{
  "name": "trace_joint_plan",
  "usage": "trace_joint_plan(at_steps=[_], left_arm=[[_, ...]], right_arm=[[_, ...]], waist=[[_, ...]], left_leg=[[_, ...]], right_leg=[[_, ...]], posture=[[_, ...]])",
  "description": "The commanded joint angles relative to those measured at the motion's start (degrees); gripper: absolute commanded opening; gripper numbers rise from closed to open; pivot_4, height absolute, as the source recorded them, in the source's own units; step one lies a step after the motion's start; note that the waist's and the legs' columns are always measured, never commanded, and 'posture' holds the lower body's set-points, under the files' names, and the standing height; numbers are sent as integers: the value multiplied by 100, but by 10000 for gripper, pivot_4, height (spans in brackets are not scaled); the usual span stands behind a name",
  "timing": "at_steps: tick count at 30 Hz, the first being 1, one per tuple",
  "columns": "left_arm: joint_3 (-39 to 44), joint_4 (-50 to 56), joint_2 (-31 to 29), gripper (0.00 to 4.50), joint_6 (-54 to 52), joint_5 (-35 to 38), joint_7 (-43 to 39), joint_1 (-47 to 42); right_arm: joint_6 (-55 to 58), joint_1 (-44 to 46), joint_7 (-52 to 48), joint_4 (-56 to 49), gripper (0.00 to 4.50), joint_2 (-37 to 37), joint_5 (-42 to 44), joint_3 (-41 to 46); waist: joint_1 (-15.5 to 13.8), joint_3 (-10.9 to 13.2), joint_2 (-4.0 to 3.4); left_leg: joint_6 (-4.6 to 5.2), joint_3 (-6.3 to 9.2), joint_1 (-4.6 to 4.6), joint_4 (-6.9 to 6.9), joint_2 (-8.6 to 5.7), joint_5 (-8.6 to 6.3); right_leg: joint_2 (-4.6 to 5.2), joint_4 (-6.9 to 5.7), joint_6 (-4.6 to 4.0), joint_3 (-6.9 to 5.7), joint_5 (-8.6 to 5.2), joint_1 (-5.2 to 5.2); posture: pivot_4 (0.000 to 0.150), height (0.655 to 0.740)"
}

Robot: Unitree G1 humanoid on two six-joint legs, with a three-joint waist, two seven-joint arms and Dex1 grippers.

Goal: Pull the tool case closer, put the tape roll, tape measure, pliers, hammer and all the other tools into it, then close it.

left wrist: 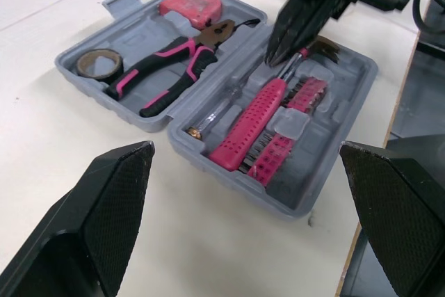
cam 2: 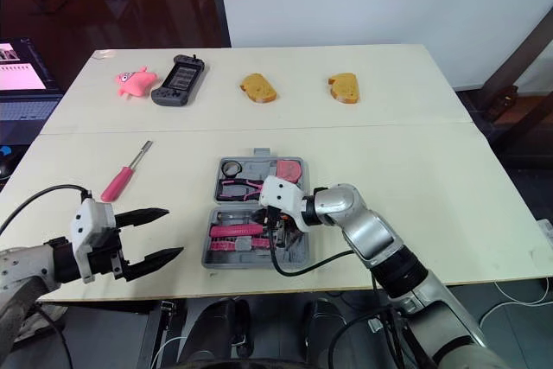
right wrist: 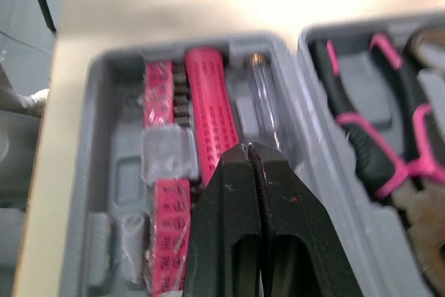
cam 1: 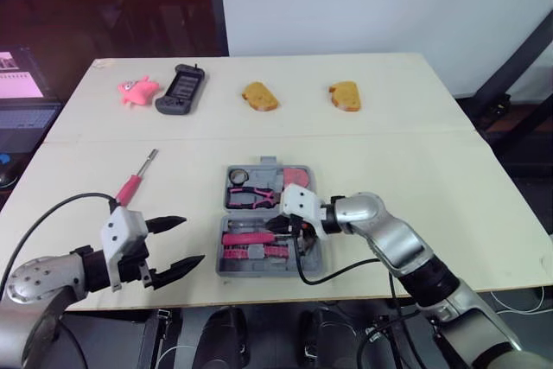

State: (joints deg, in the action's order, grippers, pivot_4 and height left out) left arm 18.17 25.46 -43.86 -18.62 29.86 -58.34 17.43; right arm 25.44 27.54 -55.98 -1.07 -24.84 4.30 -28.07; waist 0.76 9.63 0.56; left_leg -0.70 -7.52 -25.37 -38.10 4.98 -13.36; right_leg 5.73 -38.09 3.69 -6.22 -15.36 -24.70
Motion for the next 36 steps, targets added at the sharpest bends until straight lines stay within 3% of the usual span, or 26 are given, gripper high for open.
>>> trace_joint_plan(at_steps=[1,22,36], left_arm=[[186,187,-69,45000,60,37,30,34],[103,173,-132,45000,132,-155,7,153],[169,187,-145,45000,170,-276,-62,344]], right_arm=[[-86,49,14,83,533,134,-72,-46],[28,-242,84,809,533,377,-279,-261],[283,-312,-89,1522,533,677,-142,-232]], waist=[[4,0,0],[3,-5,1],[28,-39,13]], left_leg=[[0,0,0,0,0,0],[-1,1,6,0,0,0],[-4,-2,59,16,9,-3]], right_leg=[[0,0,0,0,0,0],[0,0,0,0,0,5],[-4,2,-13,0,-8,24]], posture=[[1500,7188],[1500,7188],[1500,7188]])
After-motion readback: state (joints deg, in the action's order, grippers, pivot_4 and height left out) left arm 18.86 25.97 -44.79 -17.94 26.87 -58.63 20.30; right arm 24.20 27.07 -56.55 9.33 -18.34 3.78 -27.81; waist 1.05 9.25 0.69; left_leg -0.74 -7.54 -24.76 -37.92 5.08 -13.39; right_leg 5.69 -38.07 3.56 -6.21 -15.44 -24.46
